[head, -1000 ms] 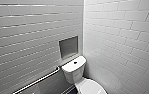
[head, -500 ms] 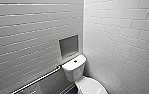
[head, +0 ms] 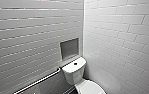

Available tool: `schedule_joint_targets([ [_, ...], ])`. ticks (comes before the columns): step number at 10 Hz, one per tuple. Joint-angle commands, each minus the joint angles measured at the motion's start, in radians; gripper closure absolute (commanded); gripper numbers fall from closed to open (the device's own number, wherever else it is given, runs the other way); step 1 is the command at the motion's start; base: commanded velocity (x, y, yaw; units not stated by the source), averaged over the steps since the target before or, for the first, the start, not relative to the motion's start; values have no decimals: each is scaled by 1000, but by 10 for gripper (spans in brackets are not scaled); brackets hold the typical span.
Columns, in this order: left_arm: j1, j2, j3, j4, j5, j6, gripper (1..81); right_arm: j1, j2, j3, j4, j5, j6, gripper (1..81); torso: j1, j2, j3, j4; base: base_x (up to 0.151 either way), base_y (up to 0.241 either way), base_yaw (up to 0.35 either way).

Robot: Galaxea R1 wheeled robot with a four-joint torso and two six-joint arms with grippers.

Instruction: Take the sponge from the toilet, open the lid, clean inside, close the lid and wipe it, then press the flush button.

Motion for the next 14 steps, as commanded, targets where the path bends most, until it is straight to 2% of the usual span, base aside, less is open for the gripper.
schedule_joint_targets([
  [1,-36,21,-27,-12,72,1,10,20,1,3,13,-74,-5,811,0,0,0,0,0,0,0],
  [5,-36,21,-27,-12,72,1,10,17,7,3,13,-76,-7,811,0,0,0,0,0,0,0],
  [14,-36,21,-25,-10,72,1,10,11,7,0,11,-76,-9,811,-2,1,0,0,83,0,0],
])
